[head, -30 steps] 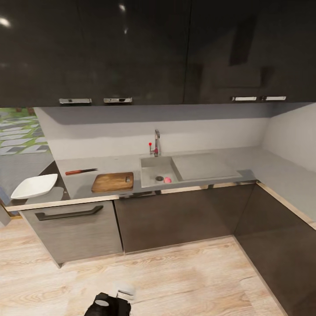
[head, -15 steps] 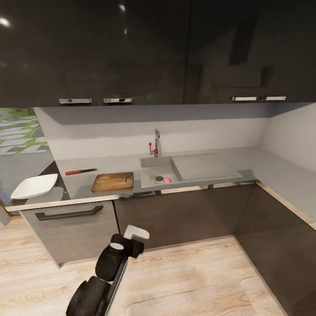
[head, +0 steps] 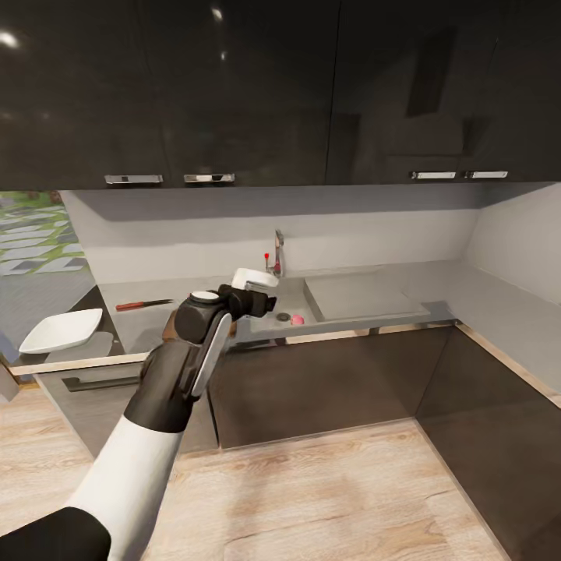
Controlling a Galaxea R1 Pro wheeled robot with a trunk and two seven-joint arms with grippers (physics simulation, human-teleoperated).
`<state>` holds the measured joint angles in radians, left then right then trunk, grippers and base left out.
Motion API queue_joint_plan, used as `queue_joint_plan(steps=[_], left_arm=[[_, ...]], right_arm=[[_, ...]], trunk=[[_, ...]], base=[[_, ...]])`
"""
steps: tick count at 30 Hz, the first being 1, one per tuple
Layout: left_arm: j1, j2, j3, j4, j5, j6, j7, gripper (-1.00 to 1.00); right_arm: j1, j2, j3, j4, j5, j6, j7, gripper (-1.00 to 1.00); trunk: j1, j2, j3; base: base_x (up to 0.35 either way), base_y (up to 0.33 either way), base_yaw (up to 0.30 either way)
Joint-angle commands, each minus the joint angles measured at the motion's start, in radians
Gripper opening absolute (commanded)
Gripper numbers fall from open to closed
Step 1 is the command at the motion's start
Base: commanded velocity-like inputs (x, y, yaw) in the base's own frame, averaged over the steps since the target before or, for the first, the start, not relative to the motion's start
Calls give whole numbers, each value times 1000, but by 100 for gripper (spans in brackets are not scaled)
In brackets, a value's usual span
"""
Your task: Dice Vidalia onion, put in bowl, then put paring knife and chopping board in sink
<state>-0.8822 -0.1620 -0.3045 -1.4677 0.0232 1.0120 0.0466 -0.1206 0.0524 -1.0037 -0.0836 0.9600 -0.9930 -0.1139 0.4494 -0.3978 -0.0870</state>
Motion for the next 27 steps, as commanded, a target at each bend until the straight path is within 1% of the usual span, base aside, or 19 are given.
queue_joint_plan(steps=[1,2,3,5,6,8,9,10,11,12,13,15,16,17,19,20,21,22,27], left_arm=[[-40,0,0,39,18,4,6,100],[-61,0,0,65,23,3,7,100],[-105,0,0,124,31,2,8,100],[-148,0,1,190,36,1,13,100],[-193,0,1,259,40,0,21,100],[-241,-1,2,330,42,0,35,100],[-292,-1,2,405,43,-1,49,100],[-316,-1,2,444,44,-1,56,100],[-361,-1,2,524,47,-3,69,100],[-382,-1,2,562,50,-4,74,100],[-419,-1,3,628,61,-6,81,100],[-464,-1,3,691,99,-10,89,100],[-479,0,4,699,133,-11,92,100],[-482,1,5,697,144,-11,92,100],[-490,3,6,681,180,-11,93,100],[-491,4,7,674,187,-10,93,100],[-492,5,7,657,198,-9,93,100],[-495,10,6,613,213,-7,89,100],[-496,28,2,576,223,-4,84,100]], right_arm=[[-1,0,-1,-1,11,-1,-10,100],[-1,0,-2,-1,11,-1,-10,100],[-1,0,-1,-1,11,-1,-10,100],[-1,0,-1,-1,11,-1,-10,100],[-1,0,-1,-1,11,-1,-10,100],[-1,0,-1,-1,11,-1,-10,100],[-1,0,-1,-1,11,-1,-10,100],[-1,0,-1,-1,11,-1,-10,100],[-1,0,-1,-1,11,-1,-10,100],[-1,0,-1,-1,11,-1,-10,100],[-1,0,-1,-1,11,-1,-10,100],[-1,0,-1,-1,11,-1,-10,100],[-1,0,-1,-1,11,-1,-10,100],[-1,0,-1,-1,11,-1,-10,100],[-1,0,-1,-1,11,-1,-10,100],[-1,0,-1,-1,11,-1,-10,100],[-1,0,-1,-1,11,-1,-10,100],[-1,0,-1,-1,11,-1,-11,100],[-1,0,-2,-1,2,-1,-13,100]], trunk=[[1,-2,-2],[1,-2,-2],[1,-2,-2],[1,-2,-2],[1,-2,-2],[1,-2,-2],[1,-2,-2],[1,-2,-2],[1,-2,-2],[1,-2,-2],[1,-2,-2],[1,-2,-2],[1,-2,-2],[1,-2,-2],[1,-2,-2],[1,-2,-2],[1,-2,-2],[1,-2,-2],[1,-2,-2]], base=[[0,0,0],[0,0,0],[0,0,0],[0,0,0],[0,0,0],[0,0,0],[0,0,0],[0,0,0],[0,0,0],[0,0,0],[0,0,0],[0,0,0],[0,0,0],[0,0,0],[0,0,0],[0,0,0],[0,0,0],[0,0,0],[0,0,0]])
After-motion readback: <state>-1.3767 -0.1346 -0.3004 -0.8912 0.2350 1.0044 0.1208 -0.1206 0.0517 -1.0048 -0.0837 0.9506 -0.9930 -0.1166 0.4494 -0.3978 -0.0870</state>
